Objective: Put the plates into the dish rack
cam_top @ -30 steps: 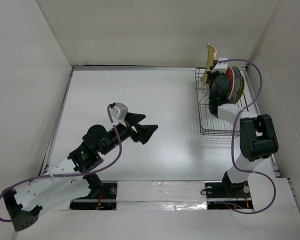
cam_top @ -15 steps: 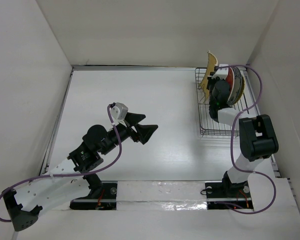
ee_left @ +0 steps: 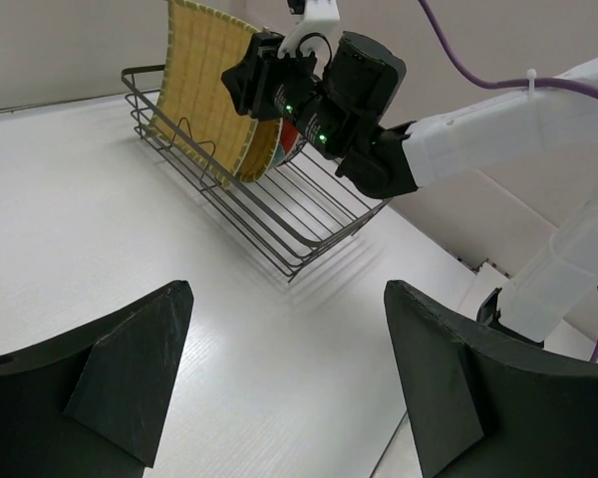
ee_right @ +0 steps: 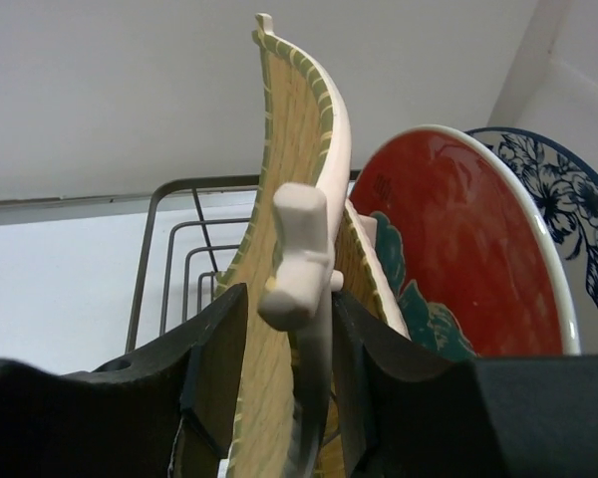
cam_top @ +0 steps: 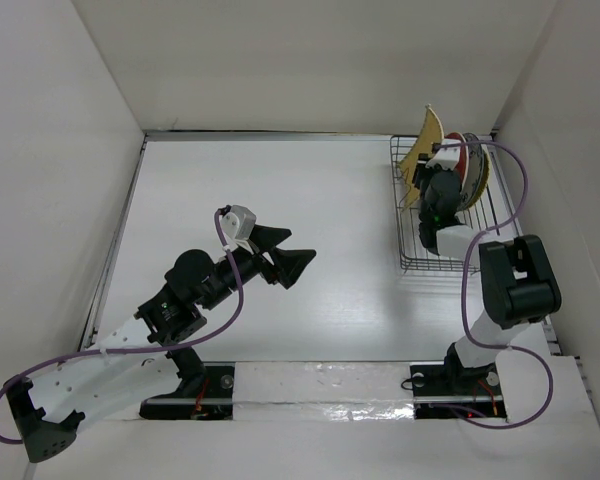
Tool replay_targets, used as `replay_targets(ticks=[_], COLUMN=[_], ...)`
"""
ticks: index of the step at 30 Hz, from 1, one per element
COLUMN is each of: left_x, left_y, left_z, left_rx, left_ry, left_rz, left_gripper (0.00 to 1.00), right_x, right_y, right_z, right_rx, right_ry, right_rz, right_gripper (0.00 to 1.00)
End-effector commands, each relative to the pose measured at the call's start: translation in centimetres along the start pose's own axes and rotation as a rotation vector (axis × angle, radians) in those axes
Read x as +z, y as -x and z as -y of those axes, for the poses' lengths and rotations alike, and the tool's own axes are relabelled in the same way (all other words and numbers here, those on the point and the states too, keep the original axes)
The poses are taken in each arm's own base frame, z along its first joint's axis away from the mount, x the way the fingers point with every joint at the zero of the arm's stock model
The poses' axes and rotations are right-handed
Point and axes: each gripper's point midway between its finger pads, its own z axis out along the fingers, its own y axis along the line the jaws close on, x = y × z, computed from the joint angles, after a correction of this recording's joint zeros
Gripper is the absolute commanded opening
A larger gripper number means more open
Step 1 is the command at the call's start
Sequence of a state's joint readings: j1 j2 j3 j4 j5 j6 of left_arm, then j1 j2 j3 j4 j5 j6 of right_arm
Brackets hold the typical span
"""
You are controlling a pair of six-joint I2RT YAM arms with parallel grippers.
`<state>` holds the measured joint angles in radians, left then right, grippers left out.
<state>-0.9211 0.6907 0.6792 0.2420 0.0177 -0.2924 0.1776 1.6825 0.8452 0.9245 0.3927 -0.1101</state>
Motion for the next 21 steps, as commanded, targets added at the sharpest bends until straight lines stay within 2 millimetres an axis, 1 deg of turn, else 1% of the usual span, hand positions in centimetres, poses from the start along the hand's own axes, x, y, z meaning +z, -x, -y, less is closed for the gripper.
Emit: replay_targets(ticks=[1, 3, 4, 6, 7, 9, 11, 13, 14, 15, 16, 17, 18, 19, 20, 21], left_x=[-0.3, -0.3, -0.3, -0.3, -0.3, -0.3, -0.4, -0.4, -0.4, -0.4, -0.4, -0.4, -0.4, -0.4, -0.4, -0.5], left_y=[1.3, 1.3, 1.2, 1.3, 1.2, 1.4, 1.3, 1.4, 1.5, 1.5, 1.5, 1.6, 1.5, 1.6, 1.5, 1.5], left_z=[0.6, 0.7, 0.7, 0.7, 0.7, 0.7, 0.7, 0.6, 0.6, 0.6, 0.6, 0.6, 0.5, 0.5, 0.4, 0.5], left_rx=[-0.004, -0.005, -0.005, -0.007, -0.007, -0.007, -0.005, -0.004, -0.003, -0.001, 0.0, -0.001, 0.002, 0.002, 0.002, 0.002], left_ry=[-0.026, -0.027, -0.029, -0.031, -0.032, -0.03, -0.029, -0.026, -0.023, -0.023, -0.022, -0.021, -0.017, -0.014, -0.013, -0.015], left_rz=[0.052, 0.051, 0.051, 0.052, 0.05, 0.054, 0.052, 0.055, 0.058, 0.058, 0.058, 0.06, 0.059, 0.06, 0.057, 0.058], left_gripper=[0.75, 0.75, 0.75, 0.75, 0.75, 0.75, 0.75, 0.75, 0.75, 0.75, 0.75, 0.75, 0.75, 0.75, 0.75, 0.75], right_x=[-0.7, -1.1, -1.2, -1.5, -1.6, -1.8, -2.1, -2.5, -2.7, -3.0, -3.2, -3.7, -4.2, -4.4, -5.0, -5.8], right_y=[4.6, 4.5, 4.4, 4.0, 4.0, 4.0, 3.9, 3.7, 4.4, 4.6, 4.9, 5.9, 6.0, 6.4, 6.8, 7.8], right_z=[0.9, 0.9, 0.7, 0.7, 0.7, 0.5, 0.9, 0.8, 0.8, 0.7, 0.6, 0.4, -0.1, 0.1, -0.5, -1.0], right_rx=[0.103, 0.133, 0.14, 0.155, 0.155, 0.202, 0.252, 0.283, 0.319, 0.333, 0.344, 0.367, 0.377, 0.376, 0.392, 0.402], right_ry=[-0.049, -0.042, -0.034, -0.03, -0.029, -0.02, -0.028, -0.021, -0.017, -0.009, 0.001, 0.012, 0.022, 0.021, 0.036, 0.055], right_rz=[0.13, 0.124, 0.121, 0.106, 0.105, 0.101, 0.097, 0.083, 0.093, 0.091, 0.093, 0.107, 0.094, 0.093, 0.091, 0.09], right_gripper=[0.46, 0.46, 0.5, 0.5, 0.53, 0.56, 0.58, 0.61, 0.63, 0.65, 0.69, 0.72, 0.77, 0.8, 0.83, 0.85])
